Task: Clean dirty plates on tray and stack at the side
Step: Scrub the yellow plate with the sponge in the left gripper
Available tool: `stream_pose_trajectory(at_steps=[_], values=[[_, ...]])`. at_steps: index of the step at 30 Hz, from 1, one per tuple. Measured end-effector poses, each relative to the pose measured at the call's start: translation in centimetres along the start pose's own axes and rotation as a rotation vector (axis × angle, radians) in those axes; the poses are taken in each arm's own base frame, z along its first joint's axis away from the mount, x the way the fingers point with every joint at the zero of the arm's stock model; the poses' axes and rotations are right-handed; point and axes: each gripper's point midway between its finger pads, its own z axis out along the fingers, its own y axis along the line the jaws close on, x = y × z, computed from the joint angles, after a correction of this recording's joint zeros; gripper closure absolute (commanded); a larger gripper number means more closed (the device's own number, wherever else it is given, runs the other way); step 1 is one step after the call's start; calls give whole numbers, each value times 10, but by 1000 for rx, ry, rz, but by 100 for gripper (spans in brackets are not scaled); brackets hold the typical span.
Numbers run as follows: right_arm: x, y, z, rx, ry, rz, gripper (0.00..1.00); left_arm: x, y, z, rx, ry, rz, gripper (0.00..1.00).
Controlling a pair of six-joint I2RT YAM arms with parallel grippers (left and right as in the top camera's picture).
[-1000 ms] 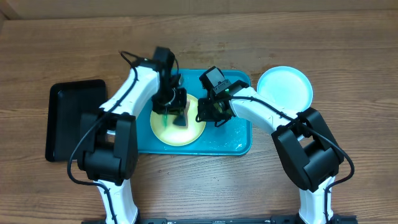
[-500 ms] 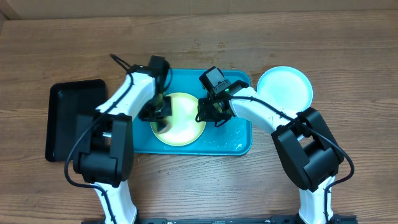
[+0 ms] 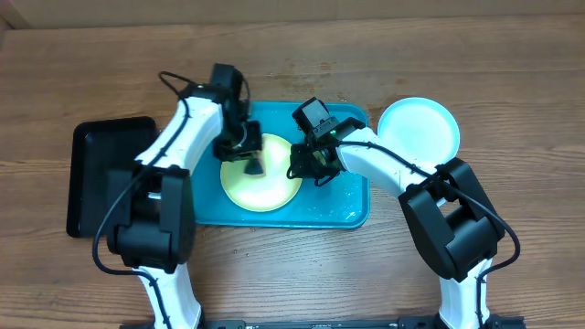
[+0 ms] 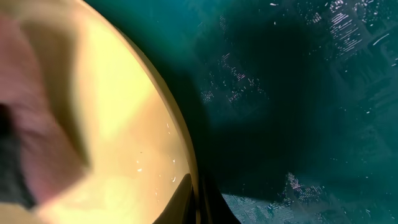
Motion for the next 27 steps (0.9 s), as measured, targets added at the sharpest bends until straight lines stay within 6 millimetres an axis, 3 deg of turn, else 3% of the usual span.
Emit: stream_pose_trajectory(at_steps=[3,8,12,18,20,22,27], values=[[0,0,0,1,0,0,96,11,-23,12,22,15,62,96],[2,-1,0,5,6,1,96,31,-21,29,-37,50,41,95],[3,0,0,-1,13,-4,96,40,2,25,-151,74,3,96],[5,2,0,-4,17,-6,96,46,72,0,-496,62,-103,96],[5,3,0,-9,18,-6,96,39,80,-5,-502,44,-142,96],[4,1,0,-4,15,0,96,17,71,-5,-439,-25,-155,96],[2,-2,0,3,9,5,96,-3,38,5,-241,-72,-151,96]])
